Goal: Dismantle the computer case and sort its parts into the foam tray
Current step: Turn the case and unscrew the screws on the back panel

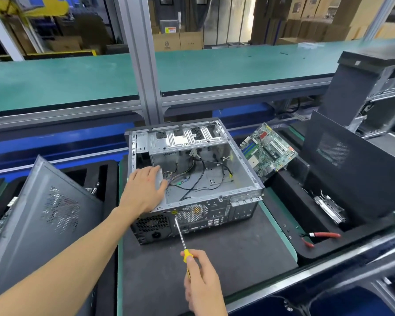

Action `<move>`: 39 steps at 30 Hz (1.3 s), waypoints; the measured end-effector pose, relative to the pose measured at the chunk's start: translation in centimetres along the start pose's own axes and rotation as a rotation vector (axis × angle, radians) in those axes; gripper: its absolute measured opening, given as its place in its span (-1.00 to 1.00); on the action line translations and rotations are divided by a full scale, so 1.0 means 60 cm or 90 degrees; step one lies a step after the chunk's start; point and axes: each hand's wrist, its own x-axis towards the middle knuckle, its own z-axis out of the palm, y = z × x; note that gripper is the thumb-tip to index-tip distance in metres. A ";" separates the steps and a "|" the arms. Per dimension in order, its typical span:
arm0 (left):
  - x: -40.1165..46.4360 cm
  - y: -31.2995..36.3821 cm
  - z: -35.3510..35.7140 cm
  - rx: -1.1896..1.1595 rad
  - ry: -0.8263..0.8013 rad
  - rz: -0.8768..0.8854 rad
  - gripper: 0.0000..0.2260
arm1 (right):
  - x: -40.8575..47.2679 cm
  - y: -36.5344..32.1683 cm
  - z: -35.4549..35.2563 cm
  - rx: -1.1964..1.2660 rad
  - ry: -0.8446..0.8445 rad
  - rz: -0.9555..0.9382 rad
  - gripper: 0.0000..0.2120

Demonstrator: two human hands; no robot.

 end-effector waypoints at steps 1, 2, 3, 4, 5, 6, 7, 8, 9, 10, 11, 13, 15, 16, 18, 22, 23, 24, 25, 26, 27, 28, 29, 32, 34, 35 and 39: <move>0.001 -0.001 0.000 0.004 0.003 0.002 -0.45 | -0.001 -0.002 0.004 0.009 -0.004 0.004 -0.70; 0.001 -0.002 0.000 0.005 0.006 0.004 -0.44 | -0.002 -0.006 0.008 0.014 -0.007 0.004 -0.69; 0.001 -0.002 0.001 0.003 0.008 0.003 -0.42 | -0.003 -0.010 0.012 0.014 -0.009 0.003 -0.69; 0.000 -0.001 0.002 0.002 0.010 0.003 -0.41 | -0.002 -0.013 0.014 0.013 -0.011 0.001 -0.69; 0.000 0.000 0.001 0.004 0.012 0.003 -0.40 | -0.002 -0.017 0.017 0.012 -0.013 0.001 -0.70; 0.001 0.000 0.001 0.005 0.014 0.002 -0.40 | -0.002 -0.019 0.020 0.011 -0.016 0.001 -0.72; 0.001 0.000 0.001 0.005 0.014 0.001 -0.40 | -0.002 -0.021 0.022 0.007 -0.018 0.001 -0.76; 0.001 0.000 0.000 0.004 0.014 -0.001 -0.40 | -0.001 -0.022 0.024 0.002 -0.018 0.002 -0.78; 0.002 0.001 0.000 0.004 0.013 -0.002 -0.41 | -0.001 -0.024 0.026 -0.002 -0.018 0.002 -0.80; 0.002 0.001 0.000 0.004 0.013 -0.003 -0.41 | 0.000 -0.026 0.028 -0.004 -0.018 0.004 -0.81; 0.001 0.001 -0.001 0.003 0.014 -0.004 -0.41 | 0.001 -0.027 0.030 -0.003 -0.017 0.009 -0.81; 0.001 0.003 -0.002 -0.005 0.017 -0.004 -0.42 | 0.005 -0.030 0.034 0.006 -0.013 0.023 -0.81; 0.000 0.003 -0.002 -0.010 0.018 -0.003 -0.43 | 0.009 -0.030 0.038 0.022 -0.014 0.037 -0.80; -0.001 0.003 -0.003 -0.010 0.018 -0.003 -0.43 | 0.009 -0.030 0.040 0.039 -0.018 0.044 -0.80; -0.001 0.003 -0.004 -0.012 0.020 -0.003 -0.43 | 0.010 -0.030 0.044 0.087 -0.036 0.068 -0.78; -0.003 0.005 -0.006 -0.016 0.023 -0.003 -0.43 | 0.011 -0.032 0.043 0.228 -0.079 0.136 -0.73; -0.004 0.005 -0.007 -0.016 0.025 -0.003 -0.43 | 0.012 -0.033 0.041 0.245 -0.084 0.143 -0.72; -0.004 0.005 -0.007 -0.016 0.026 -0.003 -0.44 | 0.013 -0.033 0.041 0.251 -0.086 0.144 -0.72; -0.003 0.005 -0.007 -0.017 0.026 -0.003 -0.44 | 0.014 -0.032 0.040 0.253 -0.085 0.144 -0.72; -0.003 0.005 -0.007 -0.018 0.026 -0.002 -0.44 | 0.015 -0.030 0.040 0.253 -0.083 0.144 -0.72; -0.004 0.005 -0.006 -0.018 0.026 -0.002 -0.44 | 0.016 -0.029 0.040 0.251 -0.082 0.146 -0.72; -0.004 0.005 -0.006 -0.018 0.026 -0.002 -0.44 | 0.018 -0.027 0.040 0.248 -0.081 0.146 -0.72; -0.004 0.005 -0.006 -0.019 0.025 -0.002 -0.44 | 0.019 -0.025 0.041 0.244 -0.079 0.147 -0.72; -0.003 0.004 -0.005 -0.022 0.024 -0.005 -0.44 | 0.020 -0.021 0.045 0.231 -0.075 0.154 -0.72; -0.002 0.004 -0.004 -0.023 0.023 -0.004 -0.44 | 0.019 -0.020 0.048 0.231 -0.066 0.159 -0.72; -0.002 0.003 -0.004 -0.023 0.024 -0.003 -0.45 | 0.019 -0.021 0.050 0.238 -0.063 0.164 -0.72; 0.000 0.002 -0.003 -0.023 0.025 -0.002 -0.45 | 0.016 -0.034 0.049 0.345 -0.060 0.218 -0.72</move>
